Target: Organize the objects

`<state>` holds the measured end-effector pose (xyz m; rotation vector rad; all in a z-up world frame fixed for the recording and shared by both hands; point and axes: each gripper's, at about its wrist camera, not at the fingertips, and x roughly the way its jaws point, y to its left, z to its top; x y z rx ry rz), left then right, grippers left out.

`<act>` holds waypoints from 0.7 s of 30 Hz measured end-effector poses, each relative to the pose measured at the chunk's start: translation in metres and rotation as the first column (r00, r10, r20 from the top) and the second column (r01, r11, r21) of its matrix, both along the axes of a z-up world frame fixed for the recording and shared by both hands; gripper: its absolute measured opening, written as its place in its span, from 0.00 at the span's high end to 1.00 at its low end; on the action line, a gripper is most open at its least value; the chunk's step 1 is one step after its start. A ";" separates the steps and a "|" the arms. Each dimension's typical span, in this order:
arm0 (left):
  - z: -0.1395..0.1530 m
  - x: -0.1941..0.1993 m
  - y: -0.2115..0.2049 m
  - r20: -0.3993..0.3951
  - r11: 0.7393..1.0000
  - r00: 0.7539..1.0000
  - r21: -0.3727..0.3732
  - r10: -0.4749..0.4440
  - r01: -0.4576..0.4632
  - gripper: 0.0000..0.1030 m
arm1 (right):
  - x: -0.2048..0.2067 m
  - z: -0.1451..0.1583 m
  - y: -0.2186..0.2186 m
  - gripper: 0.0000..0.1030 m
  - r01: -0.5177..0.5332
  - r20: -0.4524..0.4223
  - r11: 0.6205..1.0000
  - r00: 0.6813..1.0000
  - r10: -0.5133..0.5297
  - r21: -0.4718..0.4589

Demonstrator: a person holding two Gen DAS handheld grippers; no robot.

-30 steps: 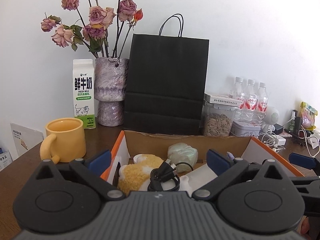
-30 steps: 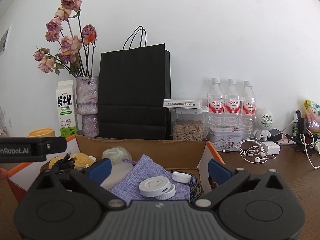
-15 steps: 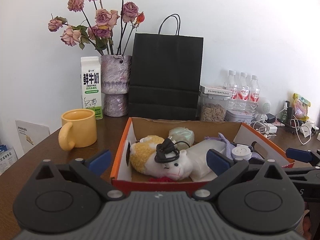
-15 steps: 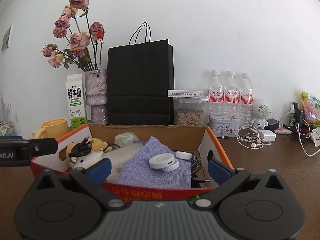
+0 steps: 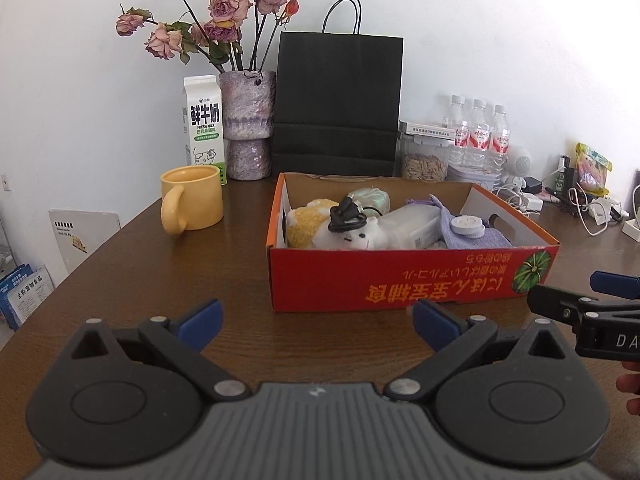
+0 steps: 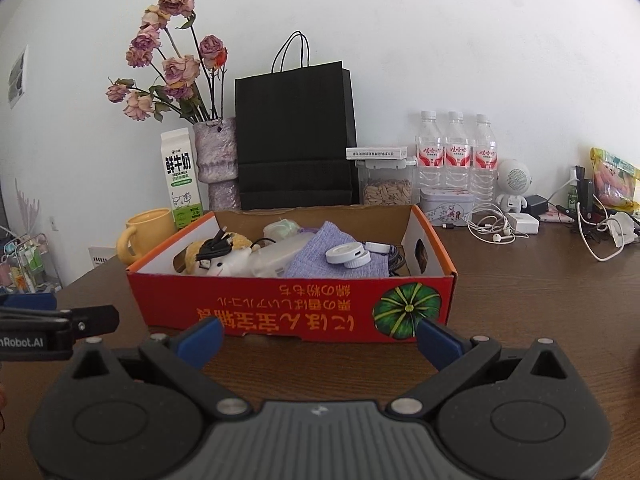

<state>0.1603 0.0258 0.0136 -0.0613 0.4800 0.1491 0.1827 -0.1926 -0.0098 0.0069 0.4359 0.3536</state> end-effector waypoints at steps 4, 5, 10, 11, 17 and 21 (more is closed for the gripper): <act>0.000 -0.018 -0.004 -0.024 1.000 1.000 0.002 -0.011 0.012 0.00 | -0.015 0.002 -0.005 0.00 0.006 -0.020 1.000 1.000 -0.006 -0.006; 0.000 -0.023 -0.005 -0.029 1.000 0.999 -0.003 -0.014 0.014 0.00 | -0.019 0.003 -0.005 0.00 0.006 -0.025 1.000 1.000 -0.006 -0.005; 0.000 -0.039 -0.010 -0.034 1.000 0.999 -0.009 -0.016 0.016 0.00 | -0.035 0.006 -0.008 0.00 -0.002 -0.030 1.000 1.000 0.002 -0.004; 0.000 -0.041 -0.011 -0.033 1.000 0.999 -0.009 -0.016 0.016 0.00 | -0.038 0.006 -0.008 0.00 -0.001 -0.030 1.000 1.000 0.001 -0.006; -0.003 -0.051 -0.013 -0.040 1.000 0.999 -0.016 -0.007 0.007 0.00 | -0.050 0.006 -0.010 0.00 -0.001 -0.031 1.000 1.000 0.000 -0.013; -0.004 -0.054 -0.012 -0.045 1.000 0.999 -0.021 -0.003 0.002 0.00 | -0.054 0.006 -0.010 0.00 -0.002 -0.032 1.000 0.999 0.002 -0.014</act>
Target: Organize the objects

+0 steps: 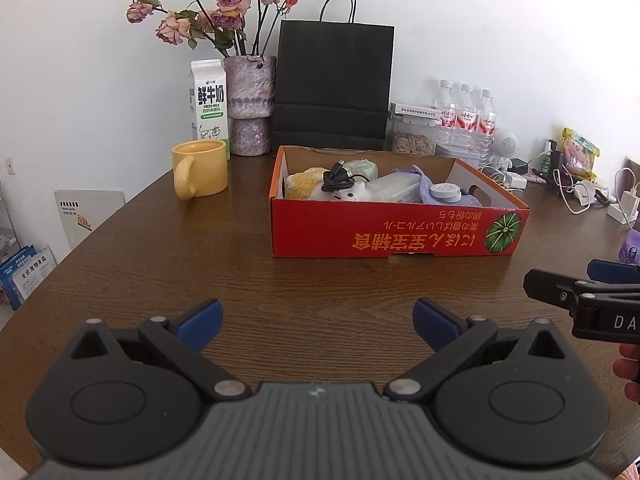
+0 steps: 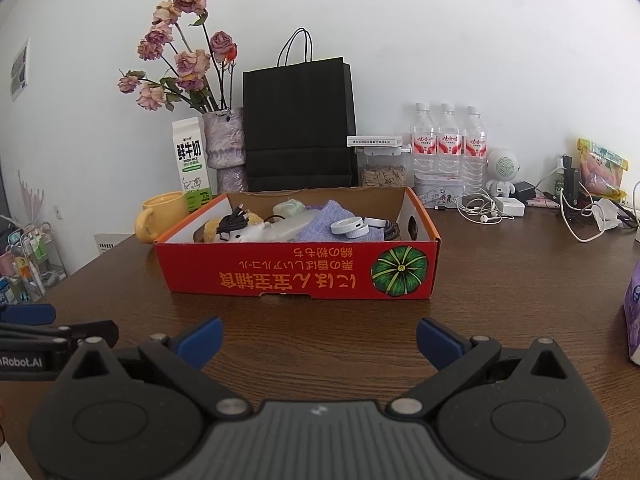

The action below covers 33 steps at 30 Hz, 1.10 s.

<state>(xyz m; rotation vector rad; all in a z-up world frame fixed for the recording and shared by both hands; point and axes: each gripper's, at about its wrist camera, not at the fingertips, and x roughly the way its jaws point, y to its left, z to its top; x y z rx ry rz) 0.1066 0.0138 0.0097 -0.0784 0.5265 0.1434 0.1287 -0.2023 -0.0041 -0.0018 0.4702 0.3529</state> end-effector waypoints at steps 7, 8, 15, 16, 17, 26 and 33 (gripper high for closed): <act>0.000 -0.002 0.001 0.002 1.000 1.000 -0.003 0.000 0.000 0.00 | -0.002 0.000 0.001 0.00 0.002 0.001 1.000 1.000 -0.002 -0.002; 0.000 -0.002 0.001 0.002 1.000 1.000 -0.003 0.001 -0.001 0.00 | -0.002 0.001 0.000 0.00 0.002 0.001 1.000 1.000 -0.002 -0.003; 0.001 -0.002 0.001 -0.001 1.000 1.000 -0.003 0.001 -0.001 0.00 | -0.002 0.000 0.000 0.00 0.002 0.001 1.000 1.000 -0.002 -0.003; 0.000 -0.002 0.001 -0.001 1.000 1.000 -0.004 0.001 -0.001 0.00 | -0.002 0.000 0.000 0.00 0.002 0.001 1.000 1.000 -0.002 -0.003; 0.001 -0.002 0.001 -0.001 1.000 1.000 -0.004 0.000 0.000 0.00 | -0.002 0.000 0.000 0.00 0.002 0.001 1.000 1.000 -0.002 -0.003; -0.001 -0.001 -0.001 -0.004 1.000 1.000 -0.001 0.005 -0.005 0.00 | -0.002 0.001 0.000 0.00 0.002 0.001 1.000 1.000 -0.002 -0.003; -0.001 -0.001 0.000 -0.011 1.000 1.000 -0.012 -0.005 0.005 0.00 | -0.002 0.001 0.000 0.00 0.003 0.000 1.000 1.000 -0.003 -0.003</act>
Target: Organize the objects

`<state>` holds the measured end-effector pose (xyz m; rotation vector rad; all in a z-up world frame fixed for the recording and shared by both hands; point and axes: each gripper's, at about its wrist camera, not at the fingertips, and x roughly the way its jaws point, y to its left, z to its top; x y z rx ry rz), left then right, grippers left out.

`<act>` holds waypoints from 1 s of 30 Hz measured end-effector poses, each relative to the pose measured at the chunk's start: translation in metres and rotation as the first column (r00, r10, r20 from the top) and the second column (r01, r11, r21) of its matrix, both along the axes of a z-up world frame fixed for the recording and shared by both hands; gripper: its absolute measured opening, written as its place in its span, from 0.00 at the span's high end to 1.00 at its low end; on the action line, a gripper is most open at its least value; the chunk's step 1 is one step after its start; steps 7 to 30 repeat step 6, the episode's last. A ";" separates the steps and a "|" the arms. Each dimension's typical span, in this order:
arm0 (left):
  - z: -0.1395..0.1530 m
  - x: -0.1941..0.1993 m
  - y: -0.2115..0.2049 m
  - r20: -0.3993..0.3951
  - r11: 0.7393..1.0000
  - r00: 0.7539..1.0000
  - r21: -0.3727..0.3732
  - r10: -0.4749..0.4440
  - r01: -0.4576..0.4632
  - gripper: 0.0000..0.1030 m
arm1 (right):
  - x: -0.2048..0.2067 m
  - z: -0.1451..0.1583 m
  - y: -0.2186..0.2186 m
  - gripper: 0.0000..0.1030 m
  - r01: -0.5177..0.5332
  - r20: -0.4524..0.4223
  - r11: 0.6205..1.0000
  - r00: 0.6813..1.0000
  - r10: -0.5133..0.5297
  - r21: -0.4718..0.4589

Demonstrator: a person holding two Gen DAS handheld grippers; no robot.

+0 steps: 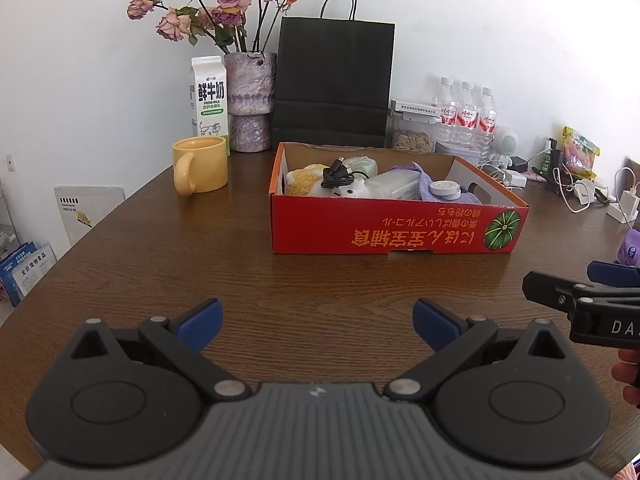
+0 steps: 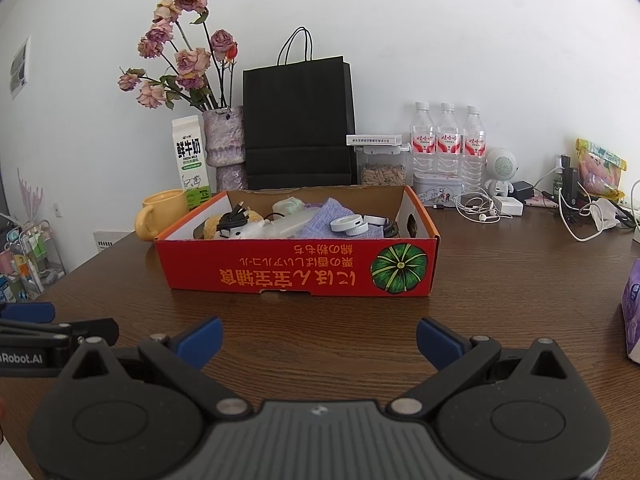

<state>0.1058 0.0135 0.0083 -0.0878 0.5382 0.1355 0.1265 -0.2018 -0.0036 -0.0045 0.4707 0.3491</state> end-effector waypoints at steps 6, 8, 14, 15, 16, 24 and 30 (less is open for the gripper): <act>-0.002 -0.001 0.004 -0.002 1.000 1.000 -0.027 0.006 -0.006 0.00 | 0.000 0.000 0.000 0.00 -0.001 0.000 1.000 1.000 0.001 0.000; -0.002 -0.001 0.004 -0.002 1.000 1.000 -0.027 0.006 -0.006 0.00 | 0.000 0.000 0.000 0.00 -0.001 0.000 1.000 1.000 0.001 0.000; -0.002 -0.001 0.004 -0.002 1.000 1.000 -0.027 0.006 -0.006 0.00 | 0.000 0.000 0.000 0.00 -0.001 0.000 1.000 1.000 0.001 0.000; -0.002 -0.001 0.004 -0.002 1.000 1.000 -0.027 0.006 -0.006 0.00 | 0.000 0.000 0.000 0.00 -0.001 0.000 1.000 1.000 0.001 0.000; -0.002 -0.001 0.004 -0.002 1.000 1.000 -0.027 0.006 -0.006 0.00 | 0.000 0.000 0.000 0.00 -0.001 0.000 1.000 1.000 0.001 0.000; -0.002 -0.001 0.004 -0.002 1.000 1.000 -0.027 0.006 -0.006 0.00 | 0.000 0.000 0.000 0.00 -0.001 0.000 1.000 1.000 0.001 0.000; -0.002 -0.001 0.004 -0.002 1.000 1.000 -0.027 0.006 -0.006 0.00 | 0.000 0.000 0.000 0.00 -0.001 0.000 1.000 1.000 0.001 0.000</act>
